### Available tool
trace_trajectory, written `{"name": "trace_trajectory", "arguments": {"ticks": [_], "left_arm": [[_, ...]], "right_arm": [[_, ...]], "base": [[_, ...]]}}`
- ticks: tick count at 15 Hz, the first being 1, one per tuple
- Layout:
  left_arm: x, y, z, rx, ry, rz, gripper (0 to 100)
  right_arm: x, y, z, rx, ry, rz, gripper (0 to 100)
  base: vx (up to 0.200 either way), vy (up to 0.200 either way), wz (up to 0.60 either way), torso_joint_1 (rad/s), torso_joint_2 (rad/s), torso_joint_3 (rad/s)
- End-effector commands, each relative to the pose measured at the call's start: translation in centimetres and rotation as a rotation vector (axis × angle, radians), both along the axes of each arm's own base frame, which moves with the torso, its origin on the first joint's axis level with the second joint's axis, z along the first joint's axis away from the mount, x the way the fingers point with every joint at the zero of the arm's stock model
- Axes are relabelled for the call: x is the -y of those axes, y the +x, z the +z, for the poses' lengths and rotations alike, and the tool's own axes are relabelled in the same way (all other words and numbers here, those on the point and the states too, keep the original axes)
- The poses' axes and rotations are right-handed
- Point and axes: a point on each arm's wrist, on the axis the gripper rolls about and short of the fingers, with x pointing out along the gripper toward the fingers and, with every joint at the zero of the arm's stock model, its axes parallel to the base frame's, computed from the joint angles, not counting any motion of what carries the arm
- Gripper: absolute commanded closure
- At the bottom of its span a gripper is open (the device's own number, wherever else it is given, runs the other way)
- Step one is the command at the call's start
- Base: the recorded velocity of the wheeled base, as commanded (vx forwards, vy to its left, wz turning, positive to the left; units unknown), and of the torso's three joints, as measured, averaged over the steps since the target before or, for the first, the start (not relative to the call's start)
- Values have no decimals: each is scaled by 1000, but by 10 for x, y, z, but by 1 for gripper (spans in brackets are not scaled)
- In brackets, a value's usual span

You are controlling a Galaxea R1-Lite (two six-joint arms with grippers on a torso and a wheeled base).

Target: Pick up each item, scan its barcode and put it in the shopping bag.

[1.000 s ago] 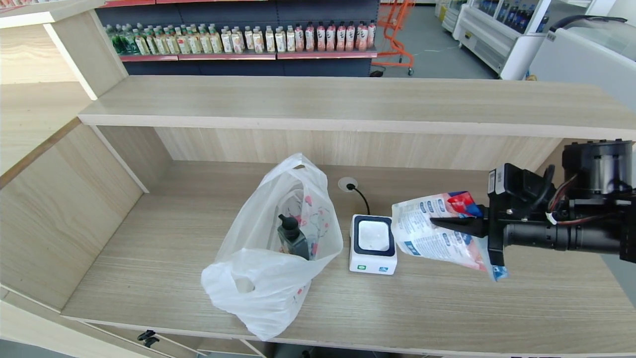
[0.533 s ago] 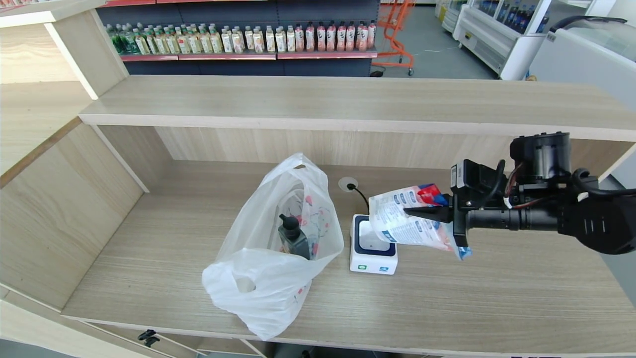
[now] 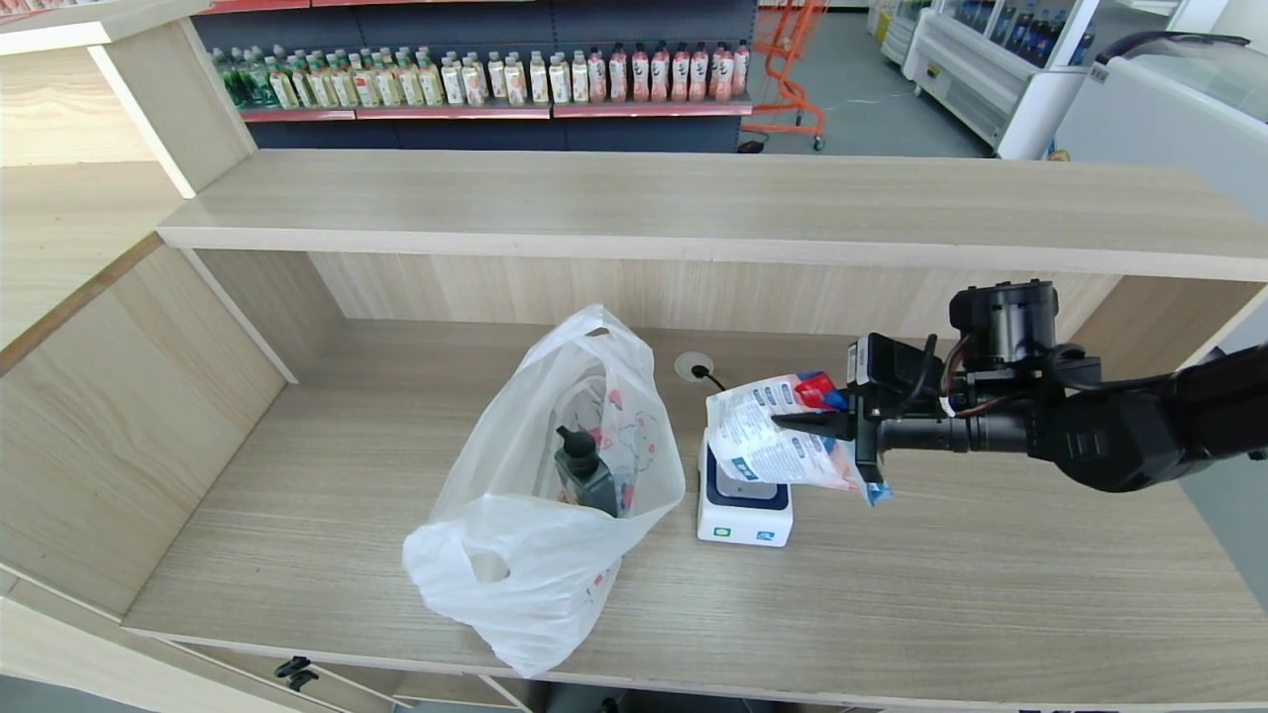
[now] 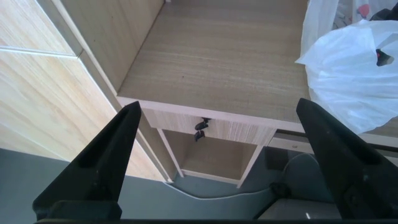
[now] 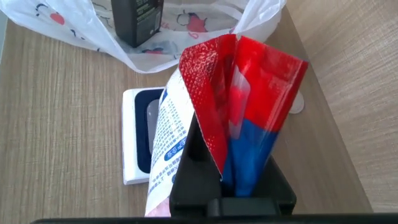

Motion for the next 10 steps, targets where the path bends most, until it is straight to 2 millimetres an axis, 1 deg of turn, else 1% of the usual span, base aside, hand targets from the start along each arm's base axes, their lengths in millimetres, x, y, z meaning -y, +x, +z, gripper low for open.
{"name": "trace_trajectory", "arguments": {"ticks": [1, 5, 10], "left_arm": [[0, 0, 0, 0, 0, 0, 0], [0, 0, 0, 0, 0, 0, 0], [0, 0, 0, 0, 0, 0, 0]], "right_arm": [[-5, 9, -6, -9, -2, 6, 100], [-8, 10, -1, -18, 19, 3, 100], [-8, 9, 3, -26, 32, -3, 100]], "base": [[0, 0, 0, 0, 0, 0], [0, 0, 0, 0, 0, 0], [0, 0, 0, 0, 0, 0]]}}
